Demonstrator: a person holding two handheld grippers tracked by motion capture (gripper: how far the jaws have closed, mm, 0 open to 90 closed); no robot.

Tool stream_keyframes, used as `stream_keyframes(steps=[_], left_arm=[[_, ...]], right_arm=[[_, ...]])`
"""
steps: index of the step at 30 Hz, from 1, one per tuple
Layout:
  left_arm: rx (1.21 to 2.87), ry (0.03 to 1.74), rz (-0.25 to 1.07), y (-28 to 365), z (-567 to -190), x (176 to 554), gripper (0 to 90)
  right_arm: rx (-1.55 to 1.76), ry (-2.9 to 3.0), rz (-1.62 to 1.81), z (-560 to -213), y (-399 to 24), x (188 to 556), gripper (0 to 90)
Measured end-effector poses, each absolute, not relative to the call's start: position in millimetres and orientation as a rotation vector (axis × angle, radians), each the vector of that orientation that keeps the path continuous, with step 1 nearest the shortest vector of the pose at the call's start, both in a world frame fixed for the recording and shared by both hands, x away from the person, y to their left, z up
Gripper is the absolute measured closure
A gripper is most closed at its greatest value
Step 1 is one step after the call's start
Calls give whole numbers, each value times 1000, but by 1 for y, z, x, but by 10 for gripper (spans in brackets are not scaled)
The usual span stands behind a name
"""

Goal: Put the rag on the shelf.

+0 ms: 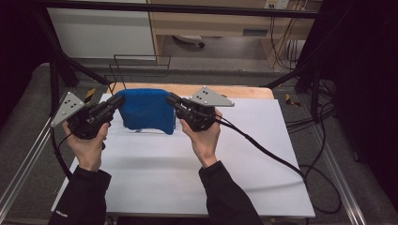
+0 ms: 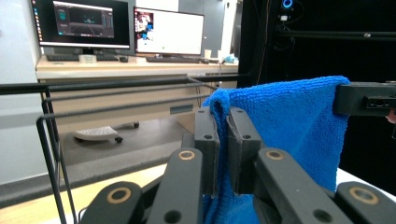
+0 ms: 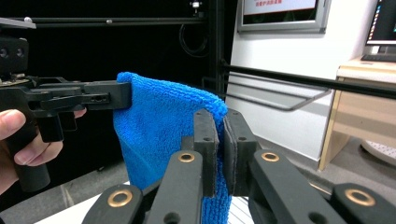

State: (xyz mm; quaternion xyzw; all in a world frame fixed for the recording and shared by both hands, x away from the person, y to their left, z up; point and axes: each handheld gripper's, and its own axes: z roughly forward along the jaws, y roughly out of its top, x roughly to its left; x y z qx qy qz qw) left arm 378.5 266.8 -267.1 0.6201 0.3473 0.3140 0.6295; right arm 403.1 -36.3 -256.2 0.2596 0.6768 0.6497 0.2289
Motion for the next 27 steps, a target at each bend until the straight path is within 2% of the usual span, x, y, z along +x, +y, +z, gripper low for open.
stream_keyframes(steps=[27], left_arm=[[1296,772,778,276,-228,388,838]], right_arm=[[637,1768,1810,-211,-20,417,857]])
